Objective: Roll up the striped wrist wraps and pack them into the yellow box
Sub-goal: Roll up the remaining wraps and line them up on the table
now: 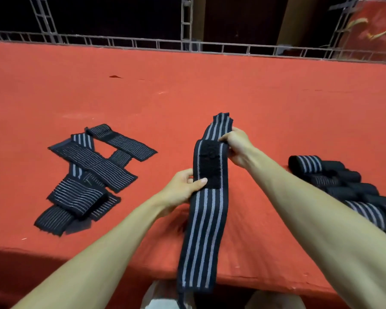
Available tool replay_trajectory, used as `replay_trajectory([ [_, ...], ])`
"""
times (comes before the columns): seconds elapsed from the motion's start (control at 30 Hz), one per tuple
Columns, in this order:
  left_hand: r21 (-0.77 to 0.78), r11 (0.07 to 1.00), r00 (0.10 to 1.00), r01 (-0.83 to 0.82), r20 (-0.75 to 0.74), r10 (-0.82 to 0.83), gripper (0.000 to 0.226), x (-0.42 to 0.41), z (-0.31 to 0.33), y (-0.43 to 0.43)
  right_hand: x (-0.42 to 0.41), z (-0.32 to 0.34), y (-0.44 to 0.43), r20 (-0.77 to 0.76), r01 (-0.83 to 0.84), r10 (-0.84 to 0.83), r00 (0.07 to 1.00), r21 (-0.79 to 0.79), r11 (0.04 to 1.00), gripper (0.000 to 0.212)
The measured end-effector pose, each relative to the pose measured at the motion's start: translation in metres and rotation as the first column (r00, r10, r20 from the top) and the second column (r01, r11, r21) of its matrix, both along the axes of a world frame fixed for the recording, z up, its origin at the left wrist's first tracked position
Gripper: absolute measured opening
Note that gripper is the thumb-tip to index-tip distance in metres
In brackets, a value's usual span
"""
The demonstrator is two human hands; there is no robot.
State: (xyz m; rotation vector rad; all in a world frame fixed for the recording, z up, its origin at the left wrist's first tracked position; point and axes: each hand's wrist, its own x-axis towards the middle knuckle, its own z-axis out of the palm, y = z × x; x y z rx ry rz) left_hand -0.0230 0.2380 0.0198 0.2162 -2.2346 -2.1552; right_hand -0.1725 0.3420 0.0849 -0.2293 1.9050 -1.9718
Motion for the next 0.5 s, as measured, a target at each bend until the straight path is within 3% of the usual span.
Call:
replay_trajectory([
  [0.13, -0.054, 0.994, 0.995, -0.09, 0.034, 0.092, 0.022, -0.024, -0.04, -0.017, -0.027, -0.043, -0.019, -0.042, -0.023, 0.027, 0.999, 0.1, 0.995, 0.026],
  [0.2, -0.205, 0.974, 0.993, -0.093, 0.046, 0.104, 0.017, -0.035, -0.059, -0.026, -0.042, -0.062, -0.029, -0.077, 0.012, -0.004, 0.997, 0.108, 0.994, 0.025],
  [0.27, -0.486, 0.869, 0.991, -0.092, 0.041, 0.128, 0.013, -0.044, -0.072, -0.032, -0.054, -0.078, -0.038, -0.109, 0.063, -0.051, 0.993, 0.109, 0.992, 0.026],
  [0.33, -0.726, 0.673, 0.98, -0.141, -0.008, 0.197, 0.022, -0.048, -0.08, -0.033, -0.063, -0.092, -0.046, -0.135, 0.068, -0.045, 0.99, 0.169, 0.983, 0.029],
  [0.4, -0.781, 0.588, 0.964, -0.21, -0.067, 0.256, 0.027, -0.048, -0.082, -0.034, -0.067, -0.107, -0.05, -0.148, 0.033, 0.012, 0.989, 0.301, 0.953, 0.032],
  [0.5, -0.746, 0.619, 0.958, -0.246, -0.088, 0.275, 0.032, -0.046, -0.082, -0.036, -0.065, -0.118, -0.052, -0.246, 0.038, 0.139, 0.959, 0.603, 0.797, 0.032],
])
